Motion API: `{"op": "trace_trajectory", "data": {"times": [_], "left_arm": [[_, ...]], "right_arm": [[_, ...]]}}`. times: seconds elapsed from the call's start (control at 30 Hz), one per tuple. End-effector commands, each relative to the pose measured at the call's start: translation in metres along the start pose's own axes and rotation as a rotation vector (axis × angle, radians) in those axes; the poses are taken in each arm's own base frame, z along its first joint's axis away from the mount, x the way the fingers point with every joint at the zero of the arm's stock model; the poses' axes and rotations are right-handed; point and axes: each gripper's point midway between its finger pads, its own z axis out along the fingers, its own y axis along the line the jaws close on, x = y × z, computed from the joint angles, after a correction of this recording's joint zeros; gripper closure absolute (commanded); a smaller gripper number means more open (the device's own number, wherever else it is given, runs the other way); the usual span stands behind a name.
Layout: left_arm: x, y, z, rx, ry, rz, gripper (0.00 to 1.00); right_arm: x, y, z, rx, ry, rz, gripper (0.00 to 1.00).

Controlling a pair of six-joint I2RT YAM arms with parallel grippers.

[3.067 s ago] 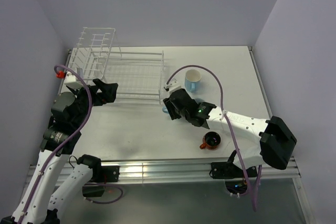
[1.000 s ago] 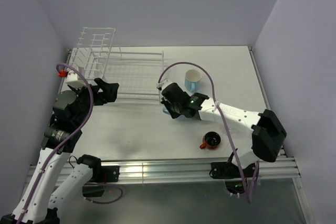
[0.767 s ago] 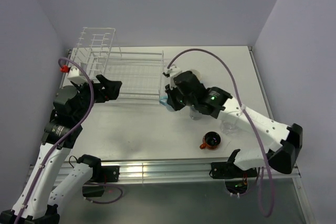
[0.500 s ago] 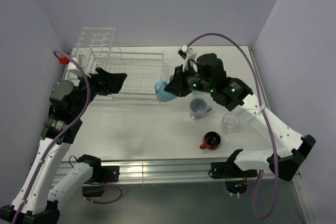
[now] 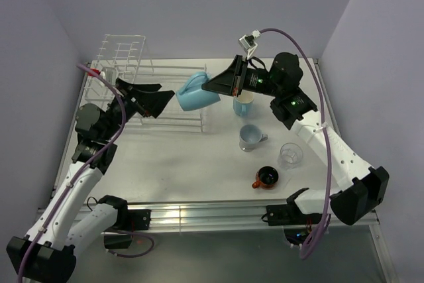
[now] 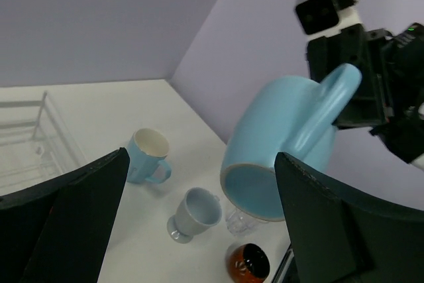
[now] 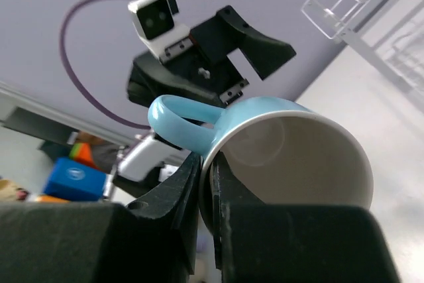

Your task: Load the cups into the dish rack

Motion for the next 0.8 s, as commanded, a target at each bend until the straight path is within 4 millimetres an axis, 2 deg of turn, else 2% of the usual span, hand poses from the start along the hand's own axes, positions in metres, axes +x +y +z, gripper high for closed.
{"op": "trace_trajectory", "data": {"times": [0.0,0.1,0.33,0.53,0.77], "left_arm": [[-0.020,-0.051,-0.008,0.254,-0.091,0.086,0.01],[-0.021,-0.064,-0.016,0.325,-0.119,0.105,0.01],[-0.007,-0.078,-0.022,0.420,-0.070,0.126,0.01],[0.002,-0.072,-0.013,0.395,-0.032,0.127,0.01],[0.005,-0.080,-0.006,0.418,-0.022,0.126,0.01]], "right_arm": [[-0.016,0.046,-0.005,-0.203,-0.019,0.016,1.00],[-0.020,0.043,-0.004,-0.202,-0.035,0.047,1.00],[-0.025,0.044,-0.002,-0.245,-0.041,0.108,1.00],[-0.026,0.047,0.000,-0.275,-0.033,0.141,1.00],[-0.024,0.042,0.002,-0.273,-0.022,0.165,1.00]]}}
